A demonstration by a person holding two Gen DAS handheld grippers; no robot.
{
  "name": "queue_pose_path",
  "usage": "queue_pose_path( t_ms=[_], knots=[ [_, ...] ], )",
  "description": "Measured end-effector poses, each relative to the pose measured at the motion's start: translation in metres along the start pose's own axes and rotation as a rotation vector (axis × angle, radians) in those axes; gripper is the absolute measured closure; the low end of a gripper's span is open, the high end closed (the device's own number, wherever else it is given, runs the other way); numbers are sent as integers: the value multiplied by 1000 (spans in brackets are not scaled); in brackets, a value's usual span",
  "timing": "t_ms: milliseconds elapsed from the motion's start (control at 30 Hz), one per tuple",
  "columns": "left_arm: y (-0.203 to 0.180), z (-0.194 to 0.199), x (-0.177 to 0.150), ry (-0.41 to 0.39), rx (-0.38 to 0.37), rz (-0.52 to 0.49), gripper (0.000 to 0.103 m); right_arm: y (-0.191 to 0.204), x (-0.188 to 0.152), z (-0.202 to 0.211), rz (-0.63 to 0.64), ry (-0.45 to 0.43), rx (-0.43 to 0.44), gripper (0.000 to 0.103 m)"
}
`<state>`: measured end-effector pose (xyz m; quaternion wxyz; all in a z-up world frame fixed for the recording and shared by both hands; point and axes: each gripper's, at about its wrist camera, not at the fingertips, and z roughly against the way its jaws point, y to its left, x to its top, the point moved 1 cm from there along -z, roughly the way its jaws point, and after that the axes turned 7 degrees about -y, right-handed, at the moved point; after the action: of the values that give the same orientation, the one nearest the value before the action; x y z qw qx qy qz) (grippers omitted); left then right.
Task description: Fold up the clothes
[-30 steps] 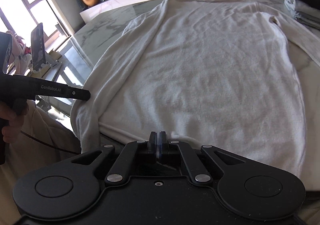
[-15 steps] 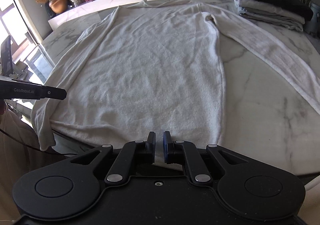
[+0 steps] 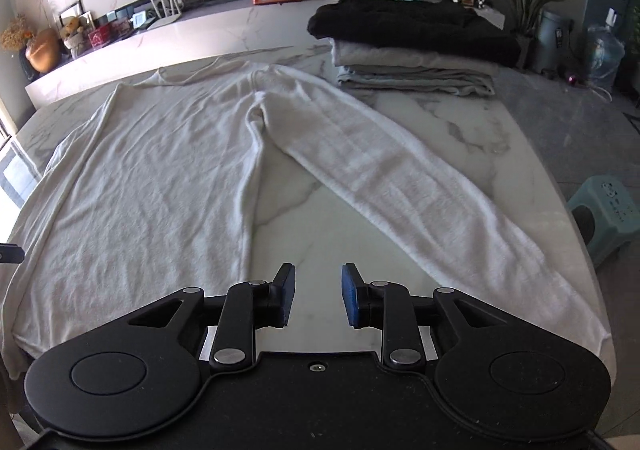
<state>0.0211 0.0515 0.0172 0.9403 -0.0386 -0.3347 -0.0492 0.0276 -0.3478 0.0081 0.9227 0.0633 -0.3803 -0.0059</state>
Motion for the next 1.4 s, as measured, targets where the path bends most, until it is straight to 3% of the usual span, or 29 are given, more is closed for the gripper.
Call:
queue_pose_path(
  t_ms=[133, 233, 367, 467, 567, 900, 1133, 1233, 1267, 1400],
  knots=[
    [3, -15, 11, 20, -27, 5, 94, -21, 17, -26, 10, 3, -49, 78],
    [3, -29, 19, 27, -35, -15, 94, -36, 30, -46, 6, 9, -38, 78],
    [11, -41, 26, 16, -57, -15, 94, -54, 47, -67, 31, -13, -89, 72],
    [16, -50, 24, 3, -87, -9, 94, -69, 55, -79, -13, -14, -70, 63],
    [21, -54, 24, -25, -111, 13, 94, -81, 60, -87, -61, -13, -64, 62],
    [25, -55, 22, -66, -131, 34, 94, -80, 58, -105, -61, 50, -42, 61],
    [25, -56, 22, -75, -125, 39, 94, -78, 50, -101, -15, 41, -15, 62],
    [24, -55, 20, -80, -120, 34, 94, -70, 47, -100, 60, 38, -28, 85],
    [23, -55, 20, -82, -118, 31, 94, -68, 46, -99, 66, 38, -19, 98],
    [22, -54, 19, -87, -112, 22, 94, -58, 46, -93, 100, 7, -34, 99]
  ],
)
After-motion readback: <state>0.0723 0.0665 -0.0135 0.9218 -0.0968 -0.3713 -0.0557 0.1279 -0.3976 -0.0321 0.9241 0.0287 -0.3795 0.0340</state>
